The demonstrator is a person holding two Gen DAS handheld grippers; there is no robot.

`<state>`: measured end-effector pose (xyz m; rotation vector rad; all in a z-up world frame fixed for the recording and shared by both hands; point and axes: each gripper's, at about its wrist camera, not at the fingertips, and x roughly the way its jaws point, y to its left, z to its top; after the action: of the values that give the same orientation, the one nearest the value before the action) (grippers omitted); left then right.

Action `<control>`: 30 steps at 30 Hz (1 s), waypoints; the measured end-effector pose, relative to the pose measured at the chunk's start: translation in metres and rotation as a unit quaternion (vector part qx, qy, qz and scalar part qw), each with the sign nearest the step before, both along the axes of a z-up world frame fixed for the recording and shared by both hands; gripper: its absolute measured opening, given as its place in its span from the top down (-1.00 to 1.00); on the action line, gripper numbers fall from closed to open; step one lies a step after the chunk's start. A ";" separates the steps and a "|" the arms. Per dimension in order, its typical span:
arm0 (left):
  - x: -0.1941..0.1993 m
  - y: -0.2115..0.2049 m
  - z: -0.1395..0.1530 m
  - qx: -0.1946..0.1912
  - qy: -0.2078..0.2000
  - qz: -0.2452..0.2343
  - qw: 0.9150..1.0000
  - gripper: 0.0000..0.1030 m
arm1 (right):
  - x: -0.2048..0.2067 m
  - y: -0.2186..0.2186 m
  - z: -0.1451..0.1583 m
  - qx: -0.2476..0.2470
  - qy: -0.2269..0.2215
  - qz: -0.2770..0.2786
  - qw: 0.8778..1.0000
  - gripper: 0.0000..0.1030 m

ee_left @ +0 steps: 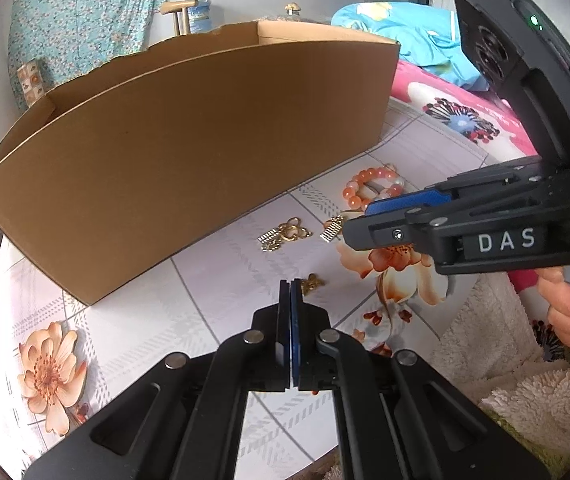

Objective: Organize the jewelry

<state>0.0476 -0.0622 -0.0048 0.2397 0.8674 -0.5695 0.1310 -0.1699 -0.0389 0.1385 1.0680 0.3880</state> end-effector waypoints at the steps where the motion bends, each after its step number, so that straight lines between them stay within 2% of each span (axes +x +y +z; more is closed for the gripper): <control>1: 0.000 0.002 0.000 -0.005 0.002 -0.001 1.000 0.99 | 0.000 0.002 0.000 -0.001 0.001 0.000 1.000 0.44; 2: 0.001 0.004 0.000 -0.011 0.007 -0.003 1.000 0.98 | 0.000 0.004 0.000 -0.001 0.002 0.000 1.000 0.44; 4: 0.002 0.005 0.000 -0.012 0.014 0.000 1.000 0.81 | 0.000 0.005 0.000 -0.001 0.002 0.000 1.000 0.44; 6: 0.003 0.005 0.000 -0.015 0.018 0.000 1.000 0.51 | 0.001 0.003 -0.001 -0.001 0.002 0.000 1.000 0.42; 9: 0.002 0.003 0.001 -0.016 0.015 -0.004 1.000 0.30 | 0.002 0.003 -0.001 0.000 0.003 -0.003 1.000 0.42; 18: 0.004 -0.018 -0.008 0.022 0.011 -0.001 1.000 0.31 | 0.000 -0.006 -0.003 0.005 0.005 -0.010 1.000 0.41; 30: 0.005 -0.031 -0.009 0.039 0.011 0.003 0.999 0.83 | 0.000 -0.017 -0.008 0.017 0.002 -0.013 1.000 0.41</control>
<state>0.0529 -0.0928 -0.0133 0.3014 0.9118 -0.5348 0.1310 -0.1871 -0.0467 0.1841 1.0623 0.3827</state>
